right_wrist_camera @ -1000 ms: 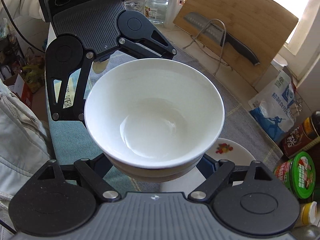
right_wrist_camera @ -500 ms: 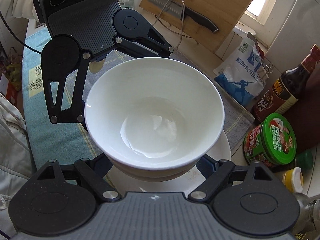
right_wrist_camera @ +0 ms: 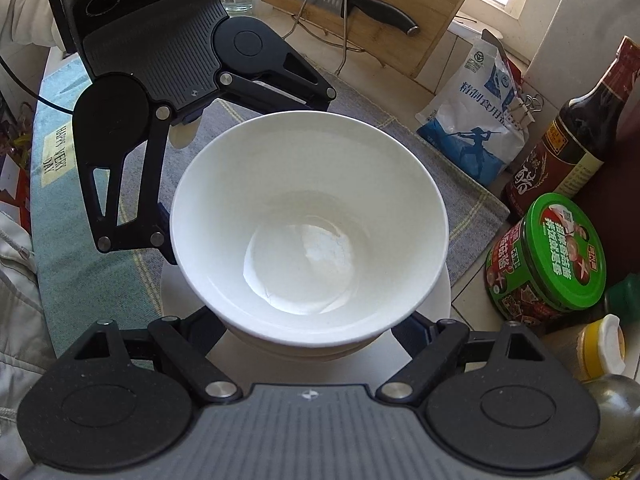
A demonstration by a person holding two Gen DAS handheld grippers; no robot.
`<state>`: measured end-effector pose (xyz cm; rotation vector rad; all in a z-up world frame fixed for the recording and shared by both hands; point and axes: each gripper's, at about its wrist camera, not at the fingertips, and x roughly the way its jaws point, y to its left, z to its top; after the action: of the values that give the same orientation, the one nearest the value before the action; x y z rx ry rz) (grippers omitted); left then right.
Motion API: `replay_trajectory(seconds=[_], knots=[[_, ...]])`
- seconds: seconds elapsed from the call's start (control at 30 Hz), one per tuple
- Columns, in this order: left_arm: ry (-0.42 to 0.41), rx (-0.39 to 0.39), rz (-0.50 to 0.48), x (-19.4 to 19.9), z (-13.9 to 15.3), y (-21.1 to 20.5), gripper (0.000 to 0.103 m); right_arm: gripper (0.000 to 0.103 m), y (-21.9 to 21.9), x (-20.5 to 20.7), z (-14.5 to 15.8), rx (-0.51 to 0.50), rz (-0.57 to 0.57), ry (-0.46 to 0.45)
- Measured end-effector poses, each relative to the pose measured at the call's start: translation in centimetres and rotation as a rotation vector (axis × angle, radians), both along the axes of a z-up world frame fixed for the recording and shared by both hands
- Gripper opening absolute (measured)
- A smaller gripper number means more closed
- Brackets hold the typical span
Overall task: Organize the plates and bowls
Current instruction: 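Carry the bowl stack with the right tool onto the floral plate stack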
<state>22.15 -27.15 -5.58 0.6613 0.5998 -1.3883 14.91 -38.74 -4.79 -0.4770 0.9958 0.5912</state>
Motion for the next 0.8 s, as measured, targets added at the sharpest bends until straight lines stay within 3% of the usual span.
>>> replay_trajectory(seconds=[0.53,0.63,0.8], knots=[[0.015,-0.015,0.018,0.2,-0.3,0.4,0.088,0.092,0.3,0.0,0.0,-0.011,-0.01,-0.022],[-0.008,-0.021,0.024,-0.1,-0.3,0.5,0.089,0.102,0.4,0.0,0.1,-0.009,-0.027,-0.027],[-0.024,-0.037,0.048,-0.8,0.0,1.2,0.094,0.103,0.7,-0.2,0.1,-0.041,-0.061,-0.061]])
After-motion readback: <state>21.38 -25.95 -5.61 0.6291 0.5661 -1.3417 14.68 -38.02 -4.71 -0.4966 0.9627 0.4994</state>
